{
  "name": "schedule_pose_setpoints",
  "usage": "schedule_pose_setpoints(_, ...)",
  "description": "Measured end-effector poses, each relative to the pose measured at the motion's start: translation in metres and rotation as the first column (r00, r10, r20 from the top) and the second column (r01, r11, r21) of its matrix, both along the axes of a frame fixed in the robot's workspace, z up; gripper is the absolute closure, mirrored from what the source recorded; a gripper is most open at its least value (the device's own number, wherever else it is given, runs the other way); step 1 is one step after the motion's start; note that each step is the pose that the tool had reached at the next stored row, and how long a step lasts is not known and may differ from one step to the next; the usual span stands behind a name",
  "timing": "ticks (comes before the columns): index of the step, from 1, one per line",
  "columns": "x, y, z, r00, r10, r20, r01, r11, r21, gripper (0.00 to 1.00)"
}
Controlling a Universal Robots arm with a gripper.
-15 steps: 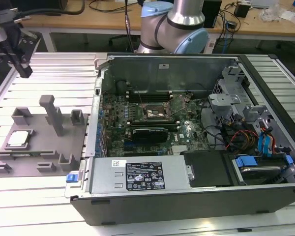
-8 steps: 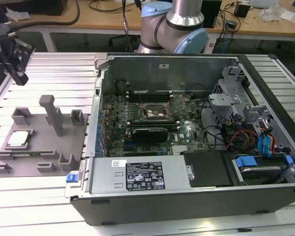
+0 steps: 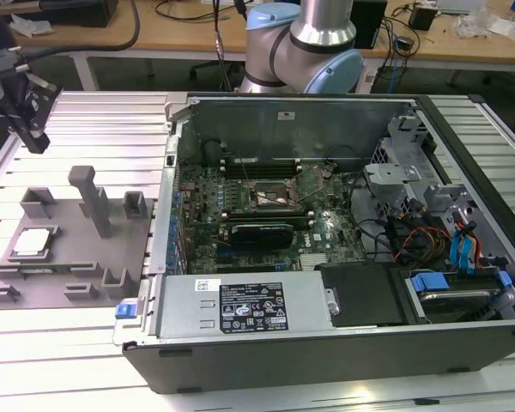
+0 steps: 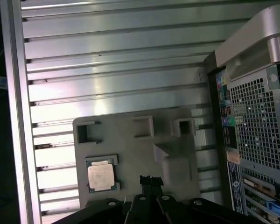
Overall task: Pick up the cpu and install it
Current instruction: 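Reach for the cpu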
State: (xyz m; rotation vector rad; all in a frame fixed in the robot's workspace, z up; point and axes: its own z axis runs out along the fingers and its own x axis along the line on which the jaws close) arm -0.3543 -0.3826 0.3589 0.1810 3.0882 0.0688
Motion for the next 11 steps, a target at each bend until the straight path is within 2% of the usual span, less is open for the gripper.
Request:
schedule_pose_setpoints(4, 0.0000, -0.0004, -0.0082, 0.9999, 0.000, -0.0109, 0.000, 1.0000, 0.0000, 0.89)
schedule_pose_setpoints(8, 0.0000, -0.0005, -0.0089, 0.9999, 0.000, -0.0117, 0.000, 1.0000, -0.0001, 0.89)
schedule_pose_setpoints(11, 0.0000, -0.0010, -0.0171, 0.9999, 0.000, -0.0116, 0.000, 1.0000, 0.0006, 0.89)
